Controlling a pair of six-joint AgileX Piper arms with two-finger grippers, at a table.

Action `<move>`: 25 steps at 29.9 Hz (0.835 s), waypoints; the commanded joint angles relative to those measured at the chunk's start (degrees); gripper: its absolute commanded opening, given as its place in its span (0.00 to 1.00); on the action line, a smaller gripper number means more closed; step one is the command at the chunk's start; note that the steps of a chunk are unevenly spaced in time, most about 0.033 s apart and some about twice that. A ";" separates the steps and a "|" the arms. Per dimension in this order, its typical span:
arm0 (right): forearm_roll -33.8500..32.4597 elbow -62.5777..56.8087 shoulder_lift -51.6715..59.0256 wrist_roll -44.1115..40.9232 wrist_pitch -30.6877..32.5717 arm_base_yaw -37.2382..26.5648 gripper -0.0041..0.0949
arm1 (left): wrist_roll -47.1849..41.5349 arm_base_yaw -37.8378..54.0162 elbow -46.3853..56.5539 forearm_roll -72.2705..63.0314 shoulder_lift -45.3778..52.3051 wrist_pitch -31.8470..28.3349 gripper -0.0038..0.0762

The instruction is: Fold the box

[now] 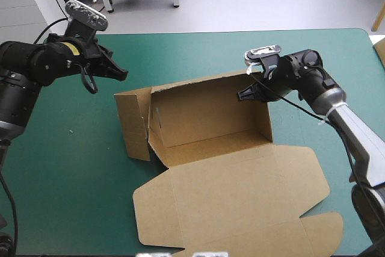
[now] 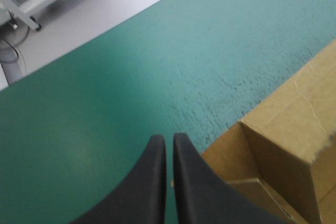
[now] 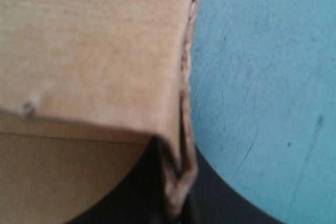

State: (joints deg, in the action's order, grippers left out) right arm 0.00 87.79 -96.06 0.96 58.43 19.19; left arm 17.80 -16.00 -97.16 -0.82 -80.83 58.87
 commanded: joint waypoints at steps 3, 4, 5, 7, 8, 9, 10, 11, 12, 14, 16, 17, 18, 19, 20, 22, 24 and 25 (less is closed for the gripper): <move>0.00 5.45 -5.12 2.64 3.00 0.00 0.02 | 6.85 3.83 4.54 -12.77 4.63 -1.22 0.04; 0.00 6.36 -6.07 2.64 3.13 -0.14 0.02 | 7.83 3.83 7.30 -13.94 5.68 -2.37 0.04; 0.00 7.02 -6.92 2.64 3.24 -0.22 0.02 | 8.26 3.83 9.81 -15.17 7.23 -3.71 0.04; 0.00 8.34 -8.64 2.77 3.69 -0.66 0.02 | 8.50 3.83 16.96 -16.49 11.25 -8.65 0.04; 0.00 8.76 -9.34 2.84 3.95 -0.66 0.02 | 8.50 3.83 20.04 -16.47 13.07 -10.50 0.04; 0.00 9.17 -10.27 3.03 4.40 -1.14 0.02 | 8.39 3.83 24.58 -16.47 16.00 -12.86 0.04; 0.00 9.34 -10.86 3.46 4.54 -1.25 0.02 | 8.39 3.83 27.59 -16.47 17.97 -14.09 0.04; 0.00 9.44 -11.29 3.59 4.54 -1.57 0.02 | 8.39 3.83 30.55 -16.47 20.00 -15.06 0.04; 0.00 9.44 -12.01 3.71 4.43 -1.95 0.02 | 8.39 3.83 34.77 -16.09 22.97 -15.65 0.04; 0.00 9.44 -12.82 3.71 4.20 -2.69 0.02 | 8.39 3.83 40.69 -15.16 27.28 -17.00 0.04; 0.00 9.44 -13.49 3.71 4.20 -3.45 0.02 | 8.25 3.83 46.56 -15.02 31.92 -18.39 0.04; 0.00 9.44 -13.94 3.84 4.20 -3.68 0.02 | 7.54 3.83 49.24 -15.13 34.26 -19.21 0.04; 0.00 9.49 -14.05 4.08 4.05 -4.14 0.02 | 6.35 3.83 51.76 -15.13 36.61 -20.21 0.04; 0.00 9.49 -14.38 4.08 4.05 -4.31 0.02 | 5.46 3.83 53.69 -15.29 38.55 -20.84 0.04; 0.00 9.49 -14.50 4.08 4.05 -4.72 0.02 | 4.76 3.83 55.95 -15.29 40.97 -21.65 0.04; 0.00 9.49 -14.62 4.19 3.90 -4.98 0.02 | 4.28 3.83 59.52 -15.03 45.36 -23.10 0.04; 0.00 9.49 -14.62 4.19 3.47 -5.07 0.02 | 4.00 3.83 62.37 -14.93 49.91 -23.50 0.04; 0.00 9.49 -14.62 4.19 3.29 -5.07 0.02 | 3.53 3.83 63.40 -14.93 51.93 -23.15 0.04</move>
State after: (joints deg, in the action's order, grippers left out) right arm 2.84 97.13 -111.80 3.53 57.24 14.96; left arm 22.80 -12.23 -35.19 -14.90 -33.75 40.24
